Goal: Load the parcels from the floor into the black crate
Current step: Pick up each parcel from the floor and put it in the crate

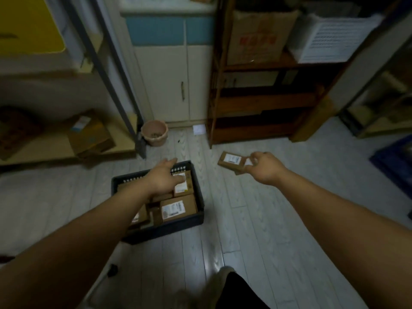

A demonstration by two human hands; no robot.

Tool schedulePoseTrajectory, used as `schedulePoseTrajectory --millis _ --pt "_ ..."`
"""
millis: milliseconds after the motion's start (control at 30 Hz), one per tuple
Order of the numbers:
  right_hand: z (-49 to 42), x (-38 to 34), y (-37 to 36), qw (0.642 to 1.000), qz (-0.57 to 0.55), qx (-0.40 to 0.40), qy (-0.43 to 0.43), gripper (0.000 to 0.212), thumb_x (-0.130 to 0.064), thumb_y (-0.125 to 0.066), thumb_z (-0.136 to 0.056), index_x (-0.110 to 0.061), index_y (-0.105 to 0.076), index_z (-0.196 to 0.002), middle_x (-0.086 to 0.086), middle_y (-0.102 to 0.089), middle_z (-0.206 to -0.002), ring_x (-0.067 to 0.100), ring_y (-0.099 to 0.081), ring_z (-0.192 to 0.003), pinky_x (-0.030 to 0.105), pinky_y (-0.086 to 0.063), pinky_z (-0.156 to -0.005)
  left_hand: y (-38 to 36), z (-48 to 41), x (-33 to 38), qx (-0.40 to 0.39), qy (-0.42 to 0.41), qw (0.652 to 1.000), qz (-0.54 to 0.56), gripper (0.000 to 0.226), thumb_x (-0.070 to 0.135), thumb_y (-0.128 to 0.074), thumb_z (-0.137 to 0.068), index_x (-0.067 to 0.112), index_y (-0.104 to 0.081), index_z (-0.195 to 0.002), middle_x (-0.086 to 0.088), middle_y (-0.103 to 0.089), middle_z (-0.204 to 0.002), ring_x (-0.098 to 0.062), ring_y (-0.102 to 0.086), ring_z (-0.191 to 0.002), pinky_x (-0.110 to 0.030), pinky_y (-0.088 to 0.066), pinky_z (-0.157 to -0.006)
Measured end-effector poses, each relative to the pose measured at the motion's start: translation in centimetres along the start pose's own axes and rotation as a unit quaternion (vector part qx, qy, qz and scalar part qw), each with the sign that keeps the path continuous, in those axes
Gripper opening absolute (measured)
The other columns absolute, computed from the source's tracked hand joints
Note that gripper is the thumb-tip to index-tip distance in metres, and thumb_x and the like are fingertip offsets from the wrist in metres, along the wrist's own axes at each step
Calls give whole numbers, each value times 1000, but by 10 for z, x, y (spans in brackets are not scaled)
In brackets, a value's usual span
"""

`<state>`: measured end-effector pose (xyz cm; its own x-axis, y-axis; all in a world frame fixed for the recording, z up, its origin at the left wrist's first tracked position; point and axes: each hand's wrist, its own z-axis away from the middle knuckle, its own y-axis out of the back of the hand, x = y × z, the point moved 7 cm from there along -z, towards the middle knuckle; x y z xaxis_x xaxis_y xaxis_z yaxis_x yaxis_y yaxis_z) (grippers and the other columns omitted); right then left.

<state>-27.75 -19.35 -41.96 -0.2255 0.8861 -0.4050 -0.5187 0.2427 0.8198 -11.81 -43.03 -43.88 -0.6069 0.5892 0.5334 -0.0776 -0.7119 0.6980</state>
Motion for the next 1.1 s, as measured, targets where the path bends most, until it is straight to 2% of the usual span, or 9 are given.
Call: schedulePoseTrajectory --millis 67,200,267,533,700,867,1100 --pt "12 19 27 999 3 27 -23 67 -43 -59 -87 -19 -34 -144 10 -29 -149 32 -44 -125 33 -40 -88 4 3 33 11 -23 1000 -1 80 46 -58 -86 24 -14 -149 -4 -7 -158 -24 -13 -144 -35 -16 -113" --pt "24 57 81 997 -1 69 -30 66 -45 -57 -88 -20 -33 -144 8 -28 -152 30 -40 -130 36 -38 -100 5 1 97 16 -71 997 -5 82 47 -58 -85 24 -14 -149 -4 -8 -158 -24 -13 -144 -41 -18 -116" --pt "25 78 109 996 6 82 -26 66 -45 -57 -88 -21 -32 -145 7 -28 -152 28 -38 -132 38 -36 -103 1 -6 131 21 -87 996 -20 82 48 -58 -85 23 -14 -149 -5 -10 -158 -24 -14 -143 -40 -18 -116" --pt "4 185 204 997 29 70 -10 63 -46 -55 -89 -22 -34 -144 5 -33 -148 24 -40 -130 39 -37 -106 -32 -44 262 53 -104 990 -80 77 46 -55 -88 24 -14 -149 -7 -8 -158 -26 -10 -144 -40 -16 -114" --pt "-35 219 218 999 13 46 -4 64 -45 -55 -90 -22 -32 -144 5 -30 -151 25 -36 -133 37 -35 -105 -51 -75 273 49 -53 994 -85 79 48 -57 -85 29 -13 -148 -4 -5 -158 -27 -7 -144 -44 -14 -114" --pt "-93 220 206 1000 -4 7 17 64 -44 -56 -89 -21 -33 -144 4 -32 -151 25 -37 -133 35 -35 -103 -46 -116 276 47 -20 995 -86 77 49 -56 -86 27 -15 -148 0 -10 -158 -23 -10 -144 -41 -14 -113" --pt "-205 223 199 999 -13 -35 1 66 -45 -55 -89 -19 -31 -145 5 -31 -152 26 -36 -134 35 -33 -104 -50 -227 295 17 -10 999 -32 75 42 -56 -89 24 -15 -148 -3 -12 -157 -25 -16 -143 -39 -18 -113"
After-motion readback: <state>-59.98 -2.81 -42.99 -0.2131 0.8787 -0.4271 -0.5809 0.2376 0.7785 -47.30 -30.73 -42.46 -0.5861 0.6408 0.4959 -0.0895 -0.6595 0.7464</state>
